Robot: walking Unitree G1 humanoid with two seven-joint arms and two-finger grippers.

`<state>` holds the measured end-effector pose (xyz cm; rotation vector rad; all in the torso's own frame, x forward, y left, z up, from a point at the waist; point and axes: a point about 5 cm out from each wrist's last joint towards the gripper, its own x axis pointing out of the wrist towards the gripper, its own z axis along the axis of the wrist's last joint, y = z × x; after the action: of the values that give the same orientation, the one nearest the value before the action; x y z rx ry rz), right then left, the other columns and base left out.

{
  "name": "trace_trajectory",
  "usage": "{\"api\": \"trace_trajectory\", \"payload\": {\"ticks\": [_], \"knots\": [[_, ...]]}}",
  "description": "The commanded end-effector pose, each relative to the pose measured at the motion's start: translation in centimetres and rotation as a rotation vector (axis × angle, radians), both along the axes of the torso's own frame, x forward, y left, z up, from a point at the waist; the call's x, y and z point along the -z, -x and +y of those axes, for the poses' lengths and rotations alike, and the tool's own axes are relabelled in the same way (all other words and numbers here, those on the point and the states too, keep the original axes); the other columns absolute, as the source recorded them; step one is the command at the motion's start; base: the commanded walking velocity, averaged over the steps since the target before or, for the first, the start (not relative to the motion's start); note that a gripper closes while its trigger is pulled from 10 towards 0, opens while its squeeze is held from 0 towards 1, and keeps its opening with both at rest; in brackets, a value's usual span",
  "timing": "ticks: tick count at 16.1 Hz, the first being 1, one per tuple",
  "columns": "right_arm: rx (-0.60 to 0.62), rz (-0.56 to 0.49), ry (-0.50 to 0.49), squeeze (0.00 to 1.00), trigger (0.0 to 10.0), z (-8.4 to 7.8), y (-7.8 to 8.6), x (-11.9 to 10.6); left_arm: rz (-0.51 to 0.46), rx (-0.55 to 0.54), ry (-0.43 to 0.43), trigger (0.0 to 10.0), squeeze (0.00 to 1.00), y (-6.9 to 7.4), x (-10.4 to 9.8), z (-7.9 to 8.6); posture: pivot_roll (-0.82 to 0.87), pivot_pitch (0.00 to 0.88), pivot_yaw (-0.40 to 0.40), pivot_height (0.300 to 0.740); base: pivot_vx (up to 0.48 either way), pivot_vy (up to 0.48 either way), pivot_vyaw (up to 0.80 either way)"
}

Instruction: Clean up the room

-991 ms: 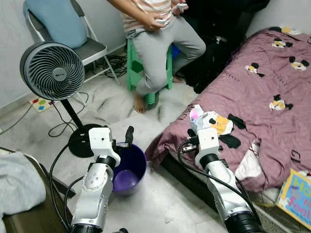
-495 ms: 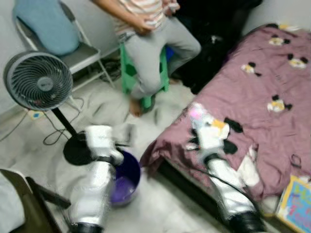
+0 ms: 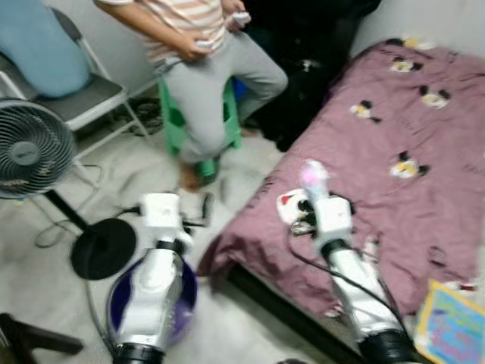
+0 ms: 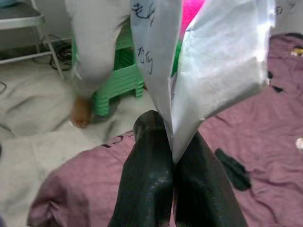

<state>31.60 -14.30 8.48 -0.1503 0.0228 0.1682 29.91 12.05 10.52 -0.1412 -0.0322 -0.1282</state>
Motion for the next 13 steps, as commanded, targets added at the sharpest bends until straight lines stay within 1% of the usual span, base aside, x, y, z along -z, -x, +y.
{"api": "trace_trajectory", "payload": {"ticks": [1, 6, 7, 13], "knots": [[-0.054, -0.015, -0.011, 0.00, 10.0, 1.65, 0.12, -0.18, 0.044, -0.040, -0.013, 10.0, 0.00, 0.43, 1.10, 1.47, -0.04, 0.129, 0.004, 0.740, 0.000, 0.000, 0.80], [-0.054, -0.011, -0.004, 0.00, 10.0, 1.74, 0.11, -0.06, 0.047, -0.056, -0.030, 10.0, 0.00, 0.39, 1.13, 1.57, -0.04, 0.124, 0.006, 0.740, 0.000, 0.000, 0.80], [-0.054, -0.008, -0.010, 0.00, 10.0, 1.75, 0.10, -0.03, 0.051, -0.044, -0.018, 10.0, 0.00, 0.36, 1.15, 1.49, -0.04, 0.124, 0.006, 0.740, 0.000, 0.000, 0.80], [-0.063, -0.010, -0.013, 0.00, 10.0, 1.84, 0.07, -0.07, 0.051, -0.041, -0.012, 10.0, 0.00, 0.26, 1.05, 1.47, -0.04, 0.132, 0.007, 0.740, 0.000, 0.000, 0.80]]}}
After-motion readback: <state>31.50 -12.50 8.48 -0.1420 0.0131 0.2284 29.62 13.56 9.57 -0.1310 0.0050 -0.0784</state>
